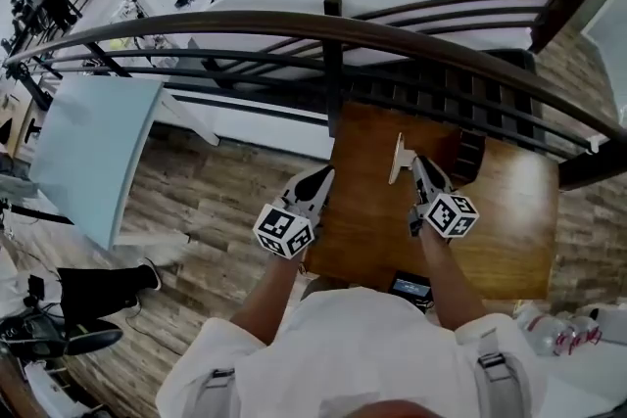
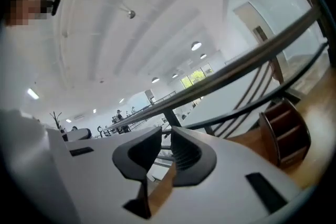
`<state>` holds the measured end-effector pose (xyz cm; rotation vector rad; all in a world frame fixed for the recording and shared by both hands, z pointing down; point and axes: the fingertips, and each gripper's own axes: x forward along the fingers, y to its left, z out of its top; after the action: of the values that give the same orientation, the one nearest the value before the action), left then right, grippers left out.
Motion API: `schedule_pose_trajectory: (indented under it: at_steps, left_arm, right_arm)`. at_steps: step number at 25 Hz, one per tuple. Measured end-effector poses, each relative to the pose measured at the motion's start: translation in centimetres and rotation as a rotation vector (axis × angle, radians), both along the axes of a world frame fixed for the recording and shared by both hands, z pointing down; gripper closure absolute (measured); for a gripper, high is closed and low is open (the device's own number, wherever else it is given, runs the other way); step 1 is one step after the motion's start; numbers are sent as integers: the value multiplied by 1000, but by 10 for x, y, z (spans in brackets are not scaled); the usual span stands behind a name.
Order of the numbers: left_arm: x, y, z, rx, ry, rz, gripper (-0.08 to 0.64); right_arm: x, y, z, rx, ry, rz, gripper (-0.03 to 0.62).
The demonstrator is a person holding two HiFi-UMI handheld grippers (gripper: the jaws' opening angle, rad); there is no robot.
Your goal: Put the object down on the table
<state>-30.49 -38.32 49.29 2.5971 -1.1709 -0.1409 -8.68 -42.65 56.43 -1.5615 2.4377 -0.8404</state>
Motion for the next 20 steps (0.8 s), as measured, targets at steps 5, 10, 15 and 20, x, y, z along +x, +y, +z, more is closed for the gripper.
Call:
schedule_pose_trajectory:
  at_steps: [5, 10, 15, 20]
  left_arm:
    - [6, 39, -41, 63, -5, 46, 546]
    - [18, 56, -70, 116, 2, 75, 546]
    - [37, 68, -89, 155, -7, 66, 546]
    - [67, 83, -104, 181, -10, 27, 546]
  right_arm:
    - [-21, 48, -64, 182, 131, -61, 541]
    - [-26, 75, -121, 327, 220, -101, 546]
    - [-2, 97, -159, 402, 206, -93, 552]
    - [31, 124, -182, 473, 355, -93, 555]
